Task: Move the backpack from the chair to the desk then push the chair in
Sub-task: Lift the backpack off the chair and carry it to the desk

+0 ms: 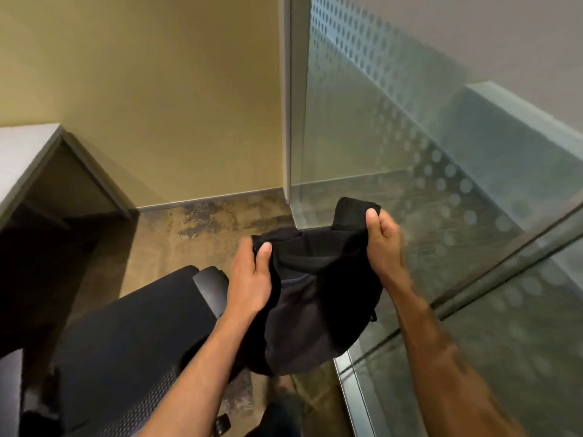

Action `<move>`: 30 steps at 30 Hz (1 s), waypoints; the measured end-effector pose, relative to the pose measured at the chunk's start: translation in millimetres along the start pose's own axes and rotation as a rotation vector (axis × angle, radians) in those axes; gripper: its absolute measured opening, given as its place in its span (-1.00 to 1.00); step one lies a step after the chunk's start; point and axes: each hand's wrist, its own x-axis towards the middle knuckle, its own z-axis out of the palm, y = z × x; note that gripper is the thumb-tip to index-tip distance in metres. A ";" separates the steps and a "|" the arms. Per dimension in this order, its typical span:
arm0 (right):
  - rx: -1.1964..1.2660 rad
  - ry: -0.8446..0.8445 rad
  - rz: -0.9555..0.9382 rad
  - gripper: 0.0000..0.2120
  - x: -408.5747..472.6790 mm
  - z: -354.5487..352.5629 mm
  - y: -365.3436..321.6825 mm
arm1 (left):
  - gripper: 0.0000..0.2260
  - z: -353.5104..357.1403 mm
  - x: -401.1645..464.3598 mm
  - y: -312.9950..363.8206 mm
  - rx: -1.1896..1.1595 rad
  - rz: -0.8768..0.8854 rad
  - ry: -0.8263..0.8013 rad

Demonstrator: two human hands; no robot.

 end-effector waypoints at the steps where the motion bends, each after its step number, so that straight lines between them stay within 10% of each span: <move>1: -0.004 0.004 -0.001 -0.69 13.7 5.9 0.1 | -0.73 1.0 17.1 -0.6 -0.009 0.007 -0.009; 16: 0.095 -0.162 -0.020 -0.69 190.4 133.1 -21.8 | -0.78 -37.0 214.2 -22.2 -0.085 0.055 0.051; 22: 0.093 -0.654 -0.044 -0.18 223.7 172.7 0.2 | -0.79 -64.7 275.6 -33.1 -0.040 0.045 0.101; 26: 0.146 -0.688 -0.025 -0.78 253.1 224.1 17.9 | -0.77 -81.1 310.5 -48.9 0.034 0.016 0.121; 30: 0.120 -0.738 -0.085 -0.73 285.4 286.1 19.2 | -0.83 -101.7 337.6 -74.1 0.111 0.005 0.192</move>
